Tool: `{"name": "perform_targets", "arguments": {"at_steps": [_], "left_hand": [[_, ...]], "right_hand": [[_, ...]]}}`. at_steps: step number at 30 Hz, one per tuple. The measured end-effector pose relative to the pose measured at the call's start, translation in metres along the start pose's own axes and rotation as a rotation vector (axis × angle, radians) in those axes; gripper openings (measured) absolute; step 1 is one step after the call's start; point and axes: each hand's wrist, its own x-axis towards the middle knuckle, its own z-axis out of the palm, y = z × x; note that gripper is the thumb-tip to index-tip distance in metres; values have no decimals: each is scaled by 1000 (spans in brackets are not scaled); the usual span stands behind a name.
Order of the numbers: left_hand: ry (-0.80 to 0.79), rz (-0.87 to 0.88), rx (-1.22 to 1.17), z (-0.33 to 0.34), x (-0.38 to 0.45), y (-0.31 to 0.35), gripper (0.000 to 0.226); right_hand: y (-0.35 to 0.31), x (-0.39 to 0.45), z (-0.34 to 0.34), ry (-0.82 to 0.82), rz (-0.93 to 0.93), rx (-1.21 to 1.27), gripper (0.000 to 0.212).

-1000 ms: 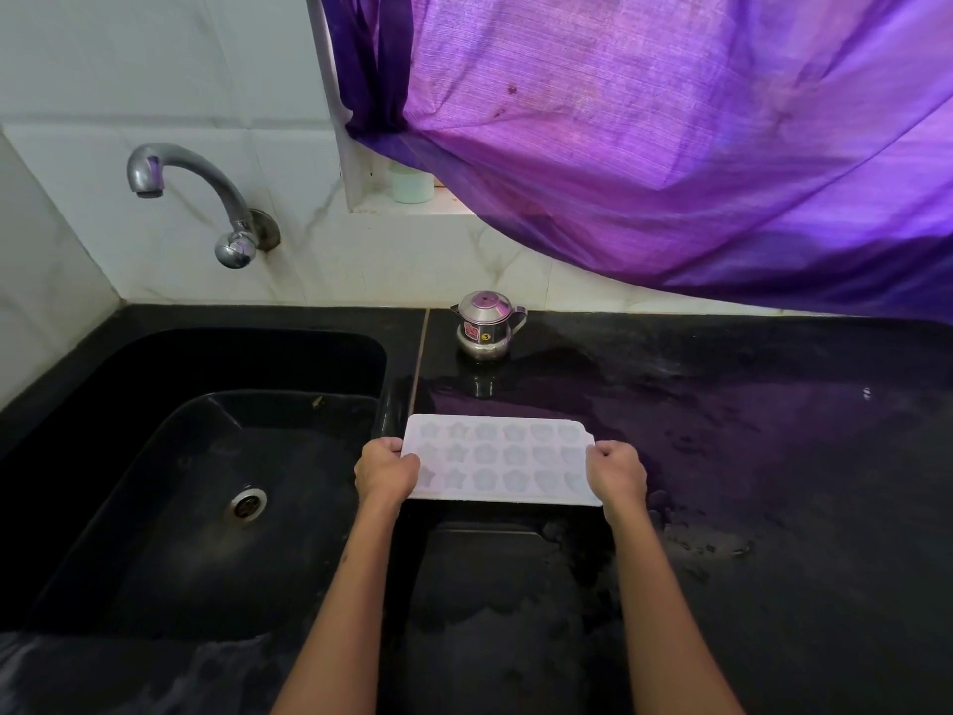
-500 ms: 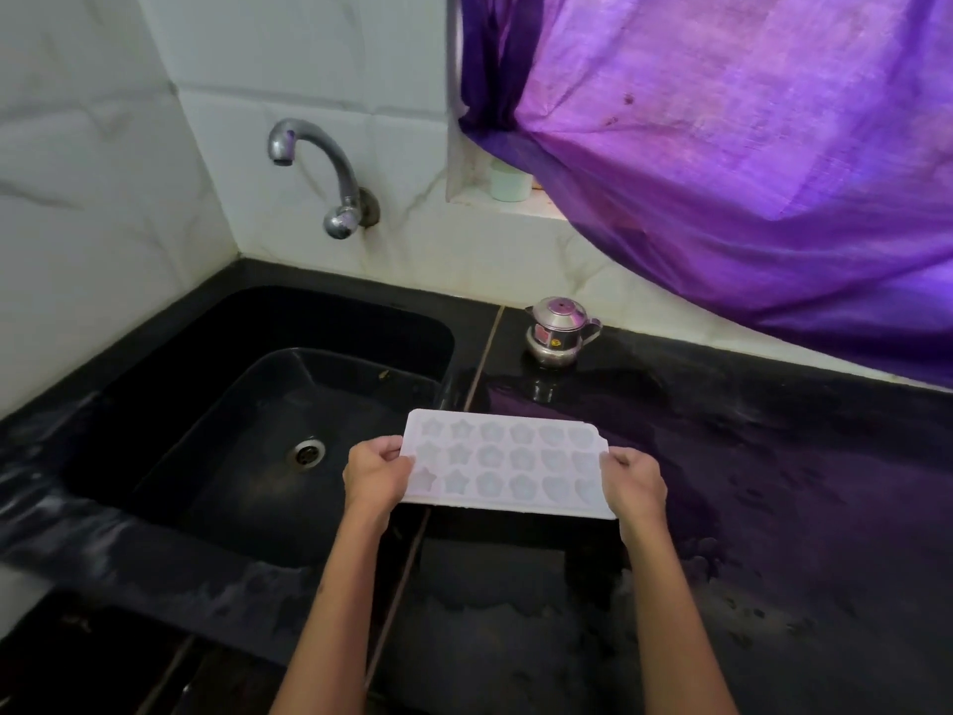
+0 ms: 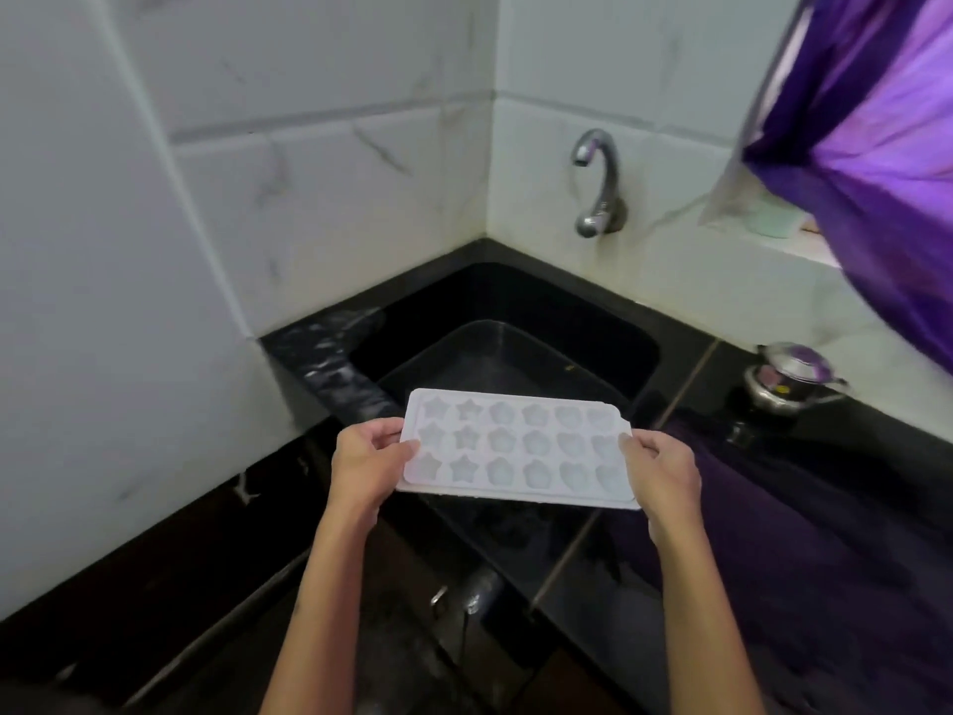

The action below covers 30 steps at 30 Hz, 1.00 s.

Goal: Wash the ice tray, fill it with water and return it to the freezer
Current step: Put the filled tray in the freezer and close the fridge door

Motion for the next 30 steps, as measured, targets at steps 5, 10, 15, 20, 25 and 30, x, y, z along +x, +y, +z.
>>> {"name": "perform_targets", "arguments": {"at_steps": [5, 10, 15, 20, 25, 30], "left_hand": [[191, -16, -57, -79, -36, -20, 19], [402, -59, -90, -148, -75, -50, 21], [633, -100, -160, -194, -124, -74, 23], [870, -110, -246, -219, -182, -85, 23], [1124, -129, -309, -231, -246, -101, 24], [1324, -170, -354, -239, -310, -117, 26]], "right_hand": [[-18, -46, 53, -172, -80, 1, 18], [-33, -86, 106, -381, -159, -46, 19], [-55, -126, 152, -606, -274, -97, 17], [-73, -175, 190, -839, -406, -134, 19], [-73, -231, 222, -1064, -533, -175, 20], [-65, -303, 249, -1256, -618, -213, 18]]}}
